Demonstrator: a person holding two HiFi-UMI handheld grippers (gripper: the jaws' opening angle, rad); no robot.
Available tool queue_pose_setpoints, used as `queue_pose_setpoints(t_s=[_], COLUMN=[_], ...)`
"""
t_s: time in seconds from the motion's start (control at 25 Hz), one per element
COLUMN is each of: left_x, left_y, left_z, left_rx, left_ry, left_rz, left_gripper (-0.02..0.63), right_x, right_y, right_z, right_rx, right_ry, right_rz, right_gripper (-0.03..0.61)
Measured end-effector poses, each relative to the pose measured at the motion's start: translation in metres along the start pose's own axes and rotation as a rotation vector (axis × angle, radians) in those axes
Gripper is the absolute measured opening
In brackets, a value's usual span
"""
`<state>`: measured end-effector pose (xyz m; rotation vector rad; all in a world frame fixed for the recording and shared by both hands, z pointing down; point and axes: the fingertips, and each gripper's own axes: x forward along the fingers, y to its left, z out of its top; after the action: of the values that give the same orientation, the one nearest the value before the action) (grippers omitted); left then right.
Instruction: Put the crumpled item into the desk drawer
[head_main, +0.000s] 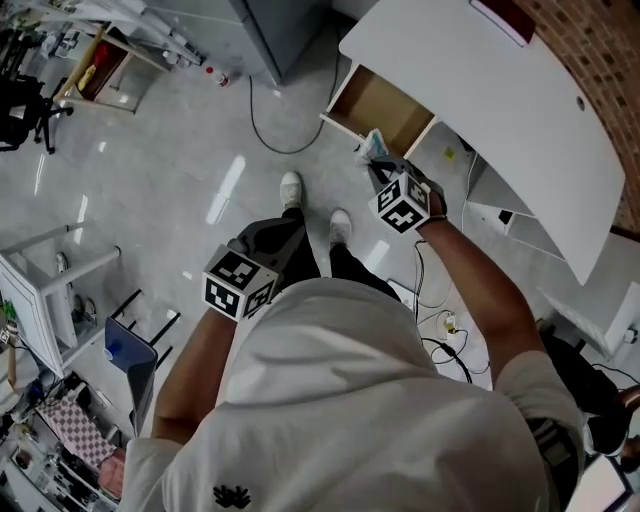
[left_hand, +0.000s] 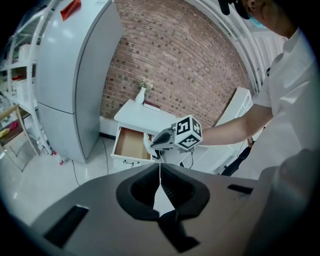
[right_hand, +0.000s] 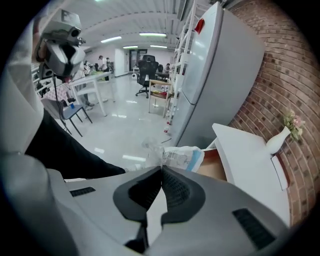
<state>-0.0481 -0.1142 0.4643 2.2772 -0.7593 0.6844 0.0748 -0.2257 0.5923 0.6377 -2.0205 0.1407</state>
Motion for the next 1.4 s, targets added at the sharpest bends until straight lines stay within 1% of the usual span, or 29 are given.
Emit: queue_pose_setpoints(t_s=[0.12, 0.44, 0.52, 0.64, 0.8, 1.0, 1.12, 1.4], left_x=[0.006, 0.019, 0.021, 0.029, 0.037, 0.045, 0.051, 0.066], left_y=[0.026, 0.104, 0.121, 0.147, 0.170, 0.189, 0.201, 0.227], left_z=[0.008, 0.038, 0.039, 0.039, 0.031, 0.027, 0.024, 0.012], left_rx=[0.013, 0.061, 0.056, 0.016, -0.016, -0.040, -0.058, -0.094], left_ry=[0.024, 0.071, 0.084, 0.097, 0.117, 0.142, 0.156, 0.167], left_rz=[-0.030, -0.087, -0.101, -0.117, -0.141, -0.151, -0.155, -0.141], left_gripper=[0.025, 0.025, 0.025, 0.025, 0.025, 0.025, 0.025, 0.025], right_x=[0.042, 0.152, 0.179, 0.217, 0.260, 0.302, 0.323, 0.368], right_y=[-0.031, -0.113, -0.126, -0.142, -0.156, -0.163, -0.171, -0.179], right_z=[0.003, 0.002, -0.001, -0.003, -0.013, -0.029, -0.033, -0.051], right_rx=[-0.013, 0.006, 0.019, 0.029, 0.008, -0.019, -0.042, -0.033], right_ry=[0.059, 0.209, 0.245, 0.279, 0.335, 0.395, 0.414, 0.439], right_rz=[-0.041, -0.108, -0.112, -0.111, -0.109, -0.080, -0.079, -0.062], right_gripper=[0.029, 0.029, 0.029, 0.029, 0.029, 0.029, 0.029, 0.029])
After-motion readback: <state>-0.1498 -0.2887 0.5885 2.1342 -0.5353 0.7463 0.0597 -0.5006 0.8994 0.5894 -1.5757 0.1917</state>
